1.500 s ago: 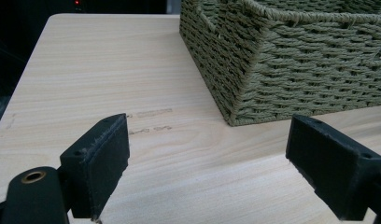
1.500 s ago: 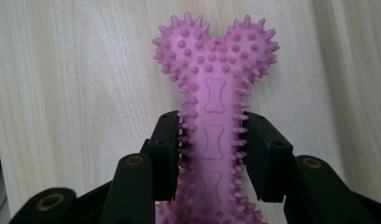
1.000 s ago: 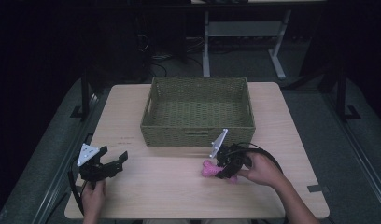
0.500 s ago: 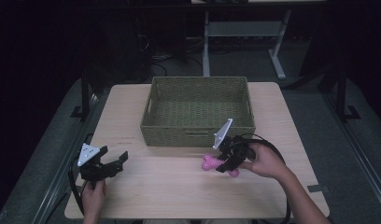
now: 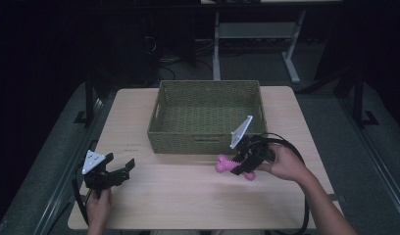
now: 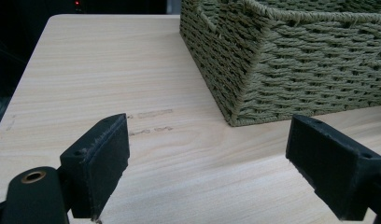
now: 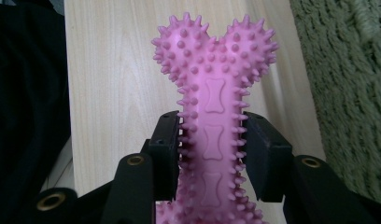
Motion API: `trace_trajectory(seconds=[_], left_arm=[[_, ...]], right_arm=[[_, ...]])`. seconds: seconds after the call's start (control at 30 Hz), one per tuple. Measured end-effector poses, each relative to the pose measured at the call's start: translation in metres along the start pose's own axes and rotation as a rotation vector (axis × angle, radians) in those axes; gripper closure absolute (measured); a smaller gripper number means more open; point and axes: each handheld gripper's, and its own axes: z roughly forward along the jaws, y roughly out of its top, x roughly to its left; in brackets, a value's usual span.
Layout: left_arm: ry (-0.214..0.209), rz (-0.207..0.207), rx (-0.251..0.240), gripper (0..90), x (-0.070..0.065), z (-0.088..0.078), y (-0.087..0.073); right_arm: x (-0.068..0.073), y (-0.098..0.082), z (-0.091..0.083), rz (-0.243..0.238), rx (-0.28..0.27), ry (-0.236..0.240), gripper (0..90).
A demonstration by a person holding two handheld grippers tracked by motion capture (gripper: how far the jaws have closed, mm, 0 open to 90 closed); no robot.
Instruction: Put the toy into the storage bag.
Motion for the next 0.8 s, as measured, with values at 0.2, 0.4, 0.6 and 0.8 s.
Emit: trace_trajectory(seconds=[0.2,0.4,0.6,0.8], left_arm=[[0.001,0.001,0.002,13.0,0.0,0.0,0.0],[0.0,0.001,0.001,13.0,0.0,0.0,0.0],[0.001,0.001,0.0,13.0,0.0,-0.001,0.0],[0.003,0.001,0.0,13.0,0.0,-0.001,0.0]], right_arm=[[-0.003,-0.001,-0.006,0.005,-0.006,0.002,58.2],[-0.005,-0.002,-0.011,0.007,-0.016,0.004,58.2],[-0.008,-0.002,-0.019,0.007,-0.031,0.008,58.2],[-0.011,-0.002,-0.028,0.01,-0.054,0.015,58.2]])
